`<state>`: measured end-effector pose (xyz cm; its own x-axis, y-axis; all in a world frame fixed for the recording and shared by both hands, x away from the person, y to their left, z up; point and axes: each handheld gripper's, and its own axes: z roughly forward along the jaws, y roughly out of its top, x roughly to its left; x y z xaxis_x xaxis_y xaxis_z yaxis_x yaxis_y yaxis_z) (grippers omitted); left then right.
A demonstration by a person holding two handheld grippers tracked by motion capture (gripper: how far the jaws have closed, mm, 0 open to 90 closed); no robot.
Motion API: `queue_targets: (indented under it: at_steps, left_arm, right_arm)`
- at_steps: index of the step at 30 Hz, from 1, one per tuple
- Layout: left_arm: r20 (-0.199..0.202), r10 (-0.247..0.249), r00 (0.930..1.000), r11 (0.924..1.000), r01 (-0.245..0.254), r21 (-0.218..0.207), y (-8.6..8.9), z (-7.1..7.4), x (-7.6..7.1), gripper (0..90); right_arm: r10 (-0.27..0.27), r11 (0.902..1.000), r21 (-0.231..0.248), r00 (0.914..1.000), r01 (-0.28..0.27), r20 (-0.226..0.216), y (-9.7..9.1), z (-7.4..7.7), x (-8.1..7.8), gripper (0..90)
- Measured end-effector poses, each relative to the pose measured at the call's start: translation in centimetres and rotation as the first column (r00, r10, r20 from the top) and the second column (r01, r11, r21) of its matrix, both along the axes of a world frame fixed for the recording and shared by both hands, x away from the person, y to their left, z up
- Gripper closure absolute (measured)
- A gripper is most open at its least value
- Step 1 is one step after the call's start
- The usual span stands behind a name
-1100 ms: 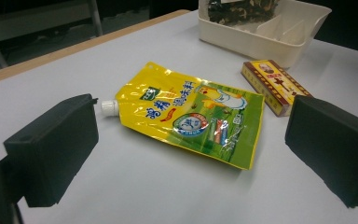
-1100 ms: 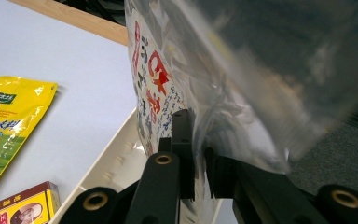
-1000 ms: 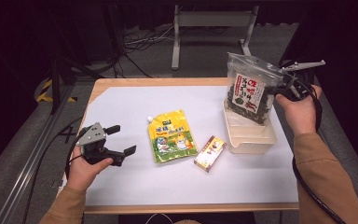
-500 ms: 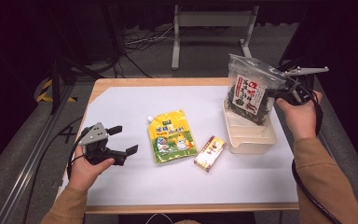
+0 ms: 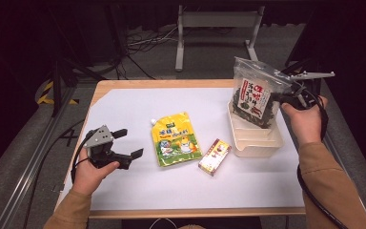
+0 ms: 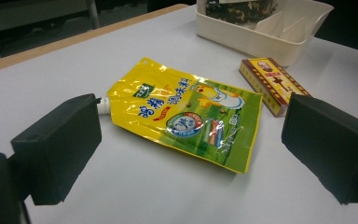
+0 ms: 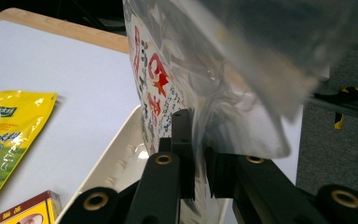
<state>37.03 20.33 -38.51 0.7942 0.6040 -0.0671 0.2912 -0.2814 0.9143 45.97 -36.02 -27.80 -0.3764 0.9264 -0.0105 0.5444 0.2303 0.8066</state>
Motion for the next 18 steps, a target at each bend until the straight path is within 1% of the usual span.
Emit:
queue_targets:
  at_steps: [2,3,4,5,6,7,9,10,12,13,15,18]
  left_arm:
    - [-0.004,0.0,1.0,1.0,0.0,0.003,-0.1,-0.1,0.1,5.2]
    - [0.0,0.0,1.0,1.0,0.0,0.007,-0.2,-0.1,0.2,5.2]
    - [0.0,0.0,1.0,1.0,0.0,0.007,-0.2,-0.1,0.2,5.2]
    - [-0.005,0.0,1.0,1.0,0.0,0.007,-0.2,-0.1,0.2,5.2]
    - [-0.01,0.001,1.0,1.0,-0.001,0.004,-0.3,-0.2,0.2,5.2]
    - [-0.004,-0.003,1.0,1.0,0.003,0.008,-0.3,-0.2,0.3,5.2]
    - [-0.008,-0.002,1.0,1.0,0.002,0.006,-0.4,-0.2,0.4,5.2]
    - [-0.008,-0.002,1.0,1.0,0.002,0.006,-0.4,-0.2,0.4,5.2]
    - [-0.011,-0.008,0.9999,0.9999,0.008,0.009,-0.5,-0.2,0.5,5.2]
    - [-0.014,-0.007,0.9999,0.9999,0.007,0.008,-0.6,-0.2,0.5,5.2]
    - [-0.008,-0.013,0.9999,0.9998,0.013,0.012,-0.7,-0.2,0.6,5.2]
    - [-0.006,-0.012,0.9999,0.9999,0.012,0.012,-0.9,-0.2,0.7,5.1]
  right_arm:
    - [-0.01,0.9995,0.029,0.9999,0.01,-0.004,-0.4,0.1,0.1,80.1]
    - [-0.008,0.9987,0.051,1.0,0.008,-0.003,-0.7,0.2,0.2,77.2]
    - [-0.02,0.9973,0.071,0.9998,0.02,-0.003,-1.0,0.2,0.2,72.9]
    - [-0.02,0.9973,0.071,0.9998,0.02,-0.003,-1.0,0.2,0.2,72.9]
    - [-0.026,0.997,0.073,0.9997,0.026,-0.002,-1.4,0.3,0.2,67.5]
    - [-0.025,0.9972,0.071,0.9997,0.025,-0.004,-1.5,0.3,0.1,64.2]
    - [-0.012,0.9966,0.081,0.9999,0.012,-0.006,-1.7,0.2,0.0,57.0]
    - [-0.012,0.9966,0.081,0.9999,0.012,-0.006,-1.7,0.2,0.0,57.0]
    - [0.003,0.9961,0.088,0.9999,-0.002,-0.016,-1.8,0.1,-0.2,51.2]
    - [0.004,0.9966,0.083,0.9999,-0.003,-0.014,-1.8,0.1,-0.3,49.0]
    - [0.005,0.9972,0.075,0.9999,-0.004,-0.009,-1.9,0.2,-0.6,45.4]
    - [0.002,0.9969,0.079,1.0,-0.002,0.003,-2.2,0.5,-1.2,42.8]
